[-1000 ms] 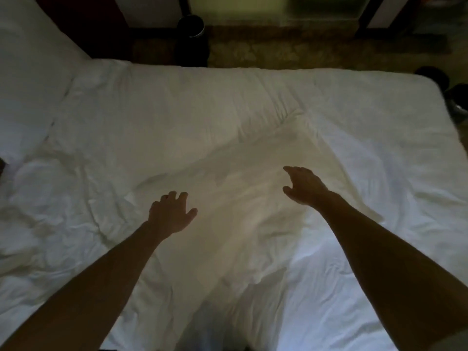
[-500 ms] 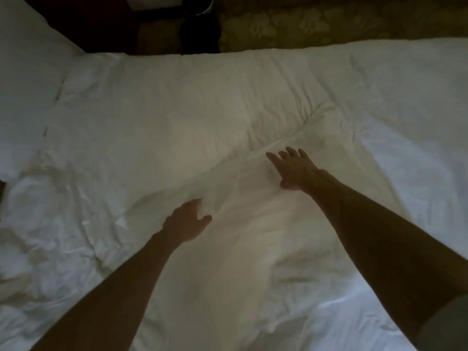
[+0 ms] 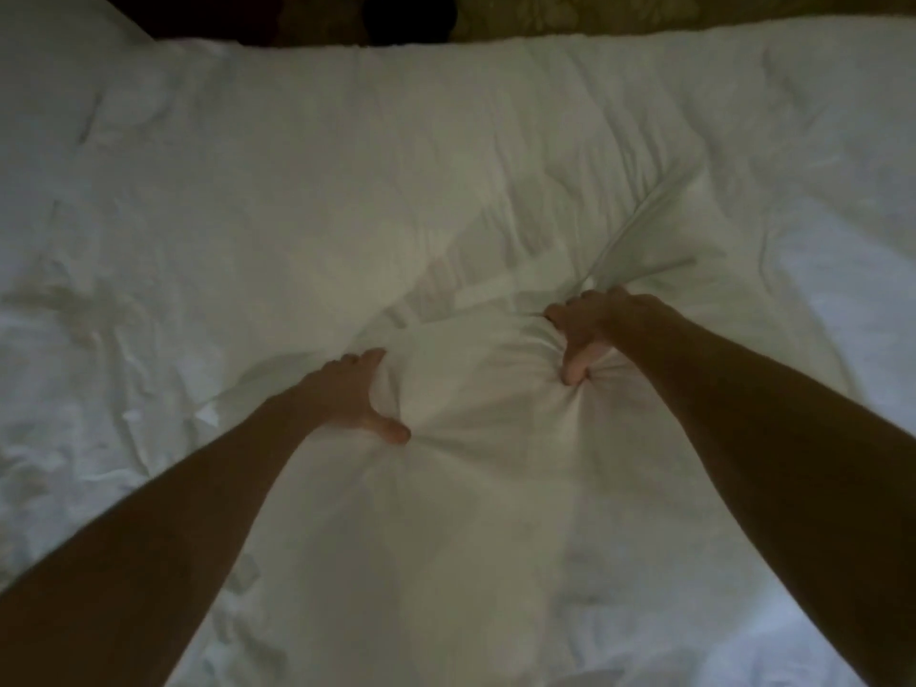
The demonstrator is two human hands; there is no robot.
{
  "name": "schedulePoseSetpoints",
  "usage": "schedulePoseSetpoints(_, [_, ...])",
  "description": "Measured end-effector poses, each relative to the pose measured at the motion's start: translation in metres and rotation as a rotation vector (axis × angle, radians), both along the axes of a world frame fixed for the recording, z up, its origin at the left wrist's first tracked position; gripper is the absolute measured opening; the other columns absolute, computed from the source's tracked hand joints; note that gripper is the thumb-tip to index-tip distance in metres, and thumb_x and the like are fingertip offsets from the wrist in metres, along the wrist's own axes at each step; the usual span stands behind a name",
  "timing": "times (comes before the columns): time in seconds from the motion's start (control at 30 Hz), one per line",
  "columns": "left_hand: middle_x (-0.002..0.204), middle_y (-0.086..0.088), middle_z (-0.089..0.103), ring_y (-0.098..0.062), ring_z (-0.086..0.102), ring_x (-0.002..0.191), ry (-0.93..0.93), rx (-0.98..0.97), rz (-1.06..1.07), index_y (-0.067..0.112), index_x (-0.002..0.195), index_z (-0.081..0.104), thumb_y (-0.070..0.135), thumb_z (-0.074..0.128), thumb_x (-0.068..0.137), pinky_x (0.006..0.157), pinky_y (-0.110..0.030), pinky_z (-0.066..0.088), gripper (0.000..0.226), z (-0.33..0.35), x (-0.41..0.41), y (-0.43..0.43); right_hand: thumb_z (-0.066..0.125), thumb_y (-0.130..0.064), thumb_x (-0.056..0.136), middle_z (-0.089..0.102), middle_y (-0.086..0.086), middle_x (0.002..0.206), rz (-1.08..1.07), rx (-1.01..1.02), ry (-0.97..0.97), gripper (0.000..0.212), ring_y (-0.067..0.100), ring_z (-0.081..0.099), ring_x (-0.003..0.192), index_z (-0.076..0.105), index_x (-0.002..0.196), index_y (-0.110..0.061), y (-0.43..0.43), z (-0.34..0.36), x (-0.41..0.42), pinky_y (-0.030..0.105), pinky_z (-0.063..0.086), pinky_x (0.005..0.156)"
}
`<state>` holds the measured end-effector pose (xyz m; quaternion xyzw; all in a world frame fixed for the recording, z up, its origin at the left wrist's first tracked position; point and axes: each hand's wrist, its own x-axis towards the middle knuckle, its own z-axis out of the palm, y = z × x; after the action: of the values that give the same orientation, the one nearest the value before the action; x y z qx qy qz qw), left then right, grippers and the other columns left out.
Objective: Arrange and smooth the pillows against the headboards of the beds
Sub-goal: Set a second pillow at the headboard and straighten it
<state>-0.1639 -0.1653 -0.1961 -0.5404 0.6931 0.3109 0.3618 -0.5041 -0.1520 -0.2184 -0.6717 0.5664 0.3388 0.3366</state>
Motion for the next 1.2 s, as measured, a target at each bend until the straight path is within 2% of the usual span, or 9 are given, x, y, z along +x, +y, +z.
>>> schedulePoseSetpoints(0.17, [0.151,-0.008,0.039,-0.032,0.041,0.138,0.005,-0.107,-0.018,0.029,0.152,0.016,0.093,0.069,0.031,0.111,-0.048,0.037,0.148,-0.001,0.001,0.014,0.079,-0.049,0.06,0.054,0.008,0.135,-0.025,-0.008,-0.002,0.091,0.031,0.048,0.129,0.036,0.137,-0.024,0.009,0.011,0.005,0.053,0.026,0.107])
schedulePoseSetpoints(0.4, [0.135,-0.004,0.057,-0.028,0.055,0.123,-0.022,-0.219,0.0,0.026,0.139,0.042,0.1,0.056,0.043,0.103,-0.046,0.04,0.122,0.041,0.001,0.036,0.075,-0.055,0.067,0.065,0.001,0.123,0.0,-0.286,-0.003,0.068,0.024,0.059,0.117,0.052,0.124,-0.026,0.054,0.049,0.017,0.04,0.033,0.102])
schedulePoseSetpoints(0.63, [0.128,-0.009,0.055,-0.03,0.047,0.123,-0.023,-0.443,-0.308,0.021,0.125,0.06,0.093,0.044,0.062,0.104,-0.043,0.033,0.097,0.088,-0.004,0.079,0.052,-0.056,0.086,0.073,-0.003,0.105,0.015,-0.561,-0.002,0.038,0.024,0.065,0.106,0.07,0.103,-0.027,0.107,0.107,0.03,0.038,0.035,0.099])
schedulePoseSetpoints(0.7, [0.127,-0.009,0.059,-0.029,0.053,0.119,0.04,-0.431,-0.33,0.017,0.124,0.056,0.092,0.026,0.055,0.104,-0.04,0.036,0.107,0.104,0.007,0.093,0.059,-0.053,0.079,0.069,-0.002,0.106,0.034,-0.6,0.027,0.037,0.025,0.061,0.107,0.07,0.103,-0.028,0.125,0.128,0.034,0.043,0.034,0.103])
schedulePoseSetpoints(0.8, [0.115,-0.01,0.066,-0.03,0.063,0.106,0.106,-0.488,-0.335,0.013,0.121,0.05,0.086,0.013,0.057,0.095,-0.038,0.043,0.105,0.125,0.024,0.124,0.078,-0.042,0.059,0.06,0.009,0.115,0.058,-0.673,0.071,0.04,0.035,0.051,0.119,0.073,0.095,-0.025,0.158,0.154,0.044,0.069,0.011,0.112])
schedulePoseSetpoints(0.87, [0.116,-0.011,0.065,-0.031,0.062,0.106,0.111,-0.54,-0.337,0.012,0.126,0.048,0.083,0.017,0.064,0.095,-0.04,0.042,0.1,0.138,0.036,0.15,0.083,-0.039,0.051,0.058,0.011,0.128,0.024,-0.687,0.089,0.049,0.04,0.047,0.126,0.073,0.097,-0.026,0.179,0.167,0.051,0.077,0.01,0.108])
schedulePoseSetpoints(0.97, [0.12,-0.013,0.064,-0.032,0.062,0.108,0.115,-0.536,-0.343,0.009,0.133,0.042,0.074,0.042,0.085,0.094,-0.041,0.041,0.081,0.158,0.056,0.184,0.078,-0.043,0.065,0.059,0.001,0.134,-0.022,-0.7,0.097,0.051,0.038,0.043,0.133,0.068,0.113,-0.032,0.204,0.198,0.069,0.072,0.02,0.107])
schedulePoseSetpoints(1.03, [0.12,-0.013,0.065,-0.031,0.063,0.109,0.147,-0.505,-0.282,0.01,0.134,0.042,0.072,0.048,0.088,0.095,-0.04,0.04,0.078,0.18,0.073,0.201,0.076,-0.043,0.069,0.063,-0.005,0.129,-0.012,-0.721,0.108,0.048,0.035,0.045,0.133,0.067,0.115,-0.033,0.217,0.226,0.087,0.068,0.023,0.106])
schedulePoseSetpoints(1.2, [0.118,-0.01,0.067,-0.03,0.064,0.11,0.206,-0.523,-0.103,0.011,0.133,0.043,0.08,0.046,0.083,0.088,-0.037,0.04,0.085,0.239,0.144,0.243,0.087,-0.029,0.046,0.071,-0.001,0.101,0.077,-0.831,0.082,0.05,0.039,0.06,0.112,0.072,0.094,-0.027,0.232,0.291,0.149,0.071,0.038,0.093])
